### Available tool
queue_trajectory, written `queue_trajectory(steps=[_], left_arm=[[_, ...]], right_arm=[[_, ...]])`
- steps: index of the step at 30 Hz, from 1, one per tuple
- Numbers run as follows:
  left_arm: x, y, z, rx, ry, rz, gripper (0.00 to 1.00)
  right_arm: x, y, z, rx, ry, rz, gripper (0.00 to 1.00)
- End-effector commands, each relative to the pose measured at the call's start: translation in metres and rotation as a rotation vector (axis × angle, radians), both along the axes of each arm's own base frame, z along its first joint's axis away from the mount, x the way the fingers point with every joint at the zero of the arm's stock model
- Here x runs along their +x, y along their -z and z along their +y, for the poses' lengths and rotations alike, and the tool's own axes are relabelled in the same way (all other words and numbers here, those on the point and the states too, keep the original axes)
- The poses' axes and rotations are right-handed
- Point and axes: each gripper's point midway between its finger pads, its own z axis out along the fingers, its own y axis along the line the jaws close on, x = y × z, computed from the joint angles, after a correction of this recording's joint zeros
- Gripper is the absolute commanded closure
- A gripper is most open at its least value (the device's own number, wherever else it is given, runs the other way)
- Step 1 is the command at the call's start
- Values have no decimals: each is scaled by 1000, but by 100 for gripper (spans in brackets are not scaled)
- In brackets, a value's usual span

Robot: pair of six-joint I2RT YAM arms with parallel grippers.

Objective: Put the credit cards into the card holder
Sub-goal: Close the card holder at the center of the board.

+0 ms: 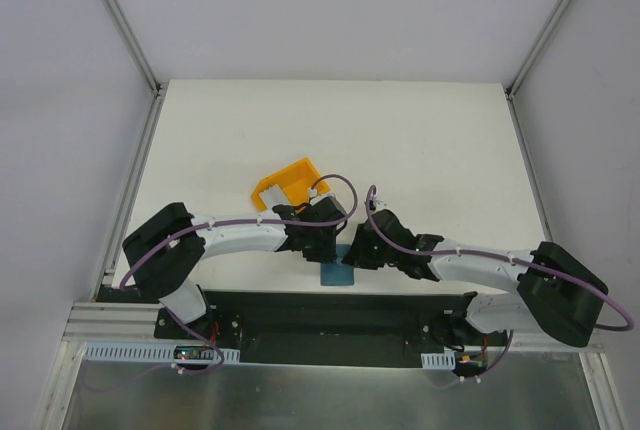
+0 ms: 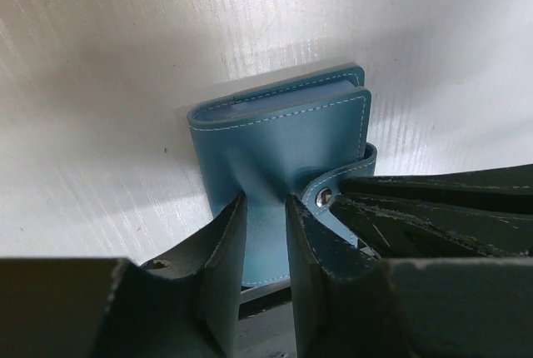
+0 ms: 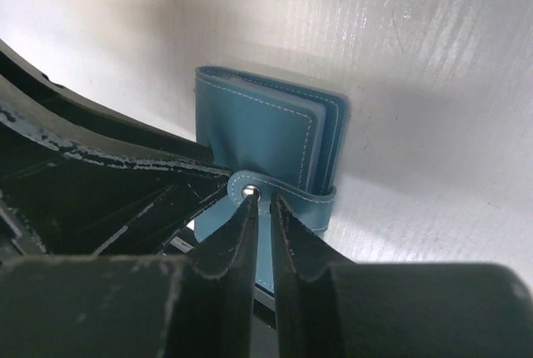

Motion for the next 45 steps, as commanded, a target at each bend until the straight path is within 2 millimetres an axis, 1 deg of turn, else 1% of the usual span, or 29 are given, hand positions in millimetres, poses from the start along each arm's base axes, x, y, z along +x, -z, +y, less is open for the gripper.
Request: queue_trajectory(steps=[1,4,7,11,13,16,19,20,21,26,33,34,35,36,39,41,45], left_arm=[[-14,8,14,55,-1,30,74],[-14,7,16,55,-6,21,73],[-14,7,16,55,-6,21,73],[-15,10,21,67,-10,18,74],[-16,10,24,70,-16,17,76],[-16,9,29,72,-23,7,77],[-16,4,31,57,-17,-10,77],[-16,2,32,55,-14,-15,76],[-17,2,33,54,-14,-16,75],[-19,7,33,67,-6,-6,75],[-21,14,33,80,-42,17,69],[-20,14,33,80,-45,16,67],[-21,15,33,81,-49,19,63],[-21,15,33,81,-54,20,61],[-21,15,33,73,-69,26,57],[-22,16,31,62,-73,30,57],[-25,19,26,31,-84,51,59]], right_arm=[[2,-1,9,15,4,-6,87],[0,2,10,13,-8,7,86],[0,1,11,12,-10,4,86],[1,-2,7,-1,-10,-9,84],[10,-3,2,-26,16,-34,84],[12,-1,2,-38,8,-24,83],[12,0,4,-48,-6,-23,83],[12,1,4,-53,-9,-24,83],[7,1,7,-42,-33,-2,83],[4,3,9,-46,-54,10,83],[3,-1,8,-62,-76,4,84],[3,-2,8,-62,-79,1,84],[4,-2,8,-63,-78,-2,82],[5,-3,8,-64,-77,-8,82],[7,-2,6,-90,-77,-8,80],[8,-4,8,-94,-82,-11,78],[9,-4,6,-127,-89,-5,78]])
